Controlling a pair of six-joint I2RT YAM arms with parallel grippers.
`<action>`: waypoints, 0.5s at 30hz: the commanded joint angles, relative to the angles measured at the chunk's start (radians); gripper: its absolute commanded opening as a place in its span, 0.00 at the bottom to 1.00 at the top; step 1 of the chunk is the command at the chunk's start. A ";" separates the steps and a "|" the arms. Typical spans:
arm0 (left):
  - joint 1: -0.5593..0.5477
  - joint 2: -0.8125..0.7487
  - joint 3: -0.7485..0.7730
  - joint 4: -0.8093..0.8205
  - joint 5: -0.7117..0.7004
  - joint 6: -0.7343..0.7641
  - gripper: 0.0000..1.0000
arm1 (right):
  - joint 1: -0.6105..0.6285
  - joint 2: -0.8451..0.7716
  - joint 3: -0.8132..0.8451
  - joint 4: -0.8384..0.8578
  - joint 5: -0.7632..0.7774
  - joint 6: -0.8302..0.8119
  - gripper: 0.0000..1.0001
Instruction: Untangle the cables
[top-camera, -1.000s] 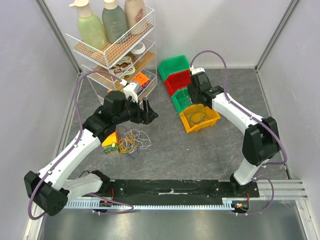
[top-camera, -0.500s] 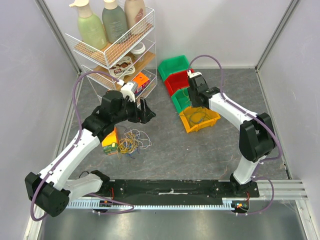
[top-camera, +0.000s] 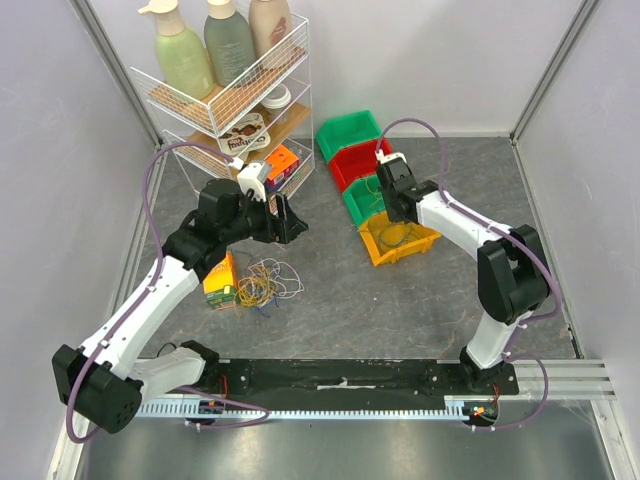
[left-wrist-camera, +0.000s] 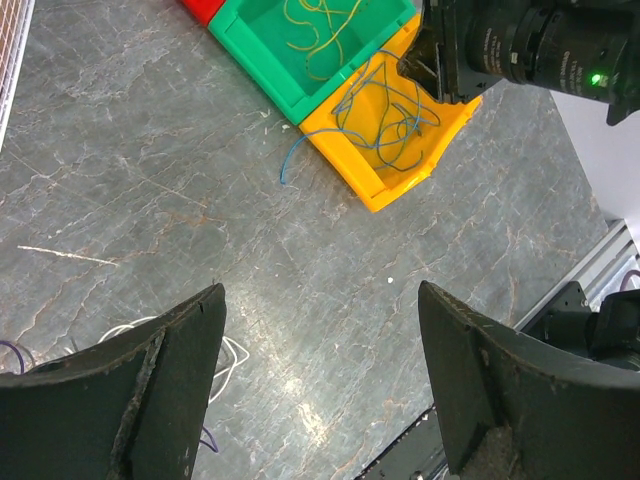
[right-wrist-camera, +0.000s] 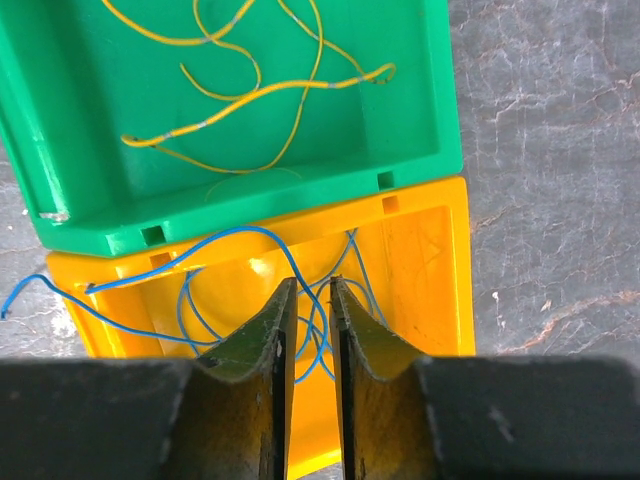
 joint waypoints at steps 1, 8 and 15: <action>0.004 0.003 -0.003 0.040 0.030 0.012 0.83 | 0.003 -0.037 -0.058 0.056 0.036 -0.022 0.25; 0.018 0.007 -0.006 0.046 0.046 0.004 0.83 | 0.005 -0.054 -0.086 0.108 0.051 -0.031 0.08; 0.025 0.004 -0.008 0.046 0.055 0.000 0.82 | 0.016 -0.160 -0.155 0.044 0.116 0.018 0.00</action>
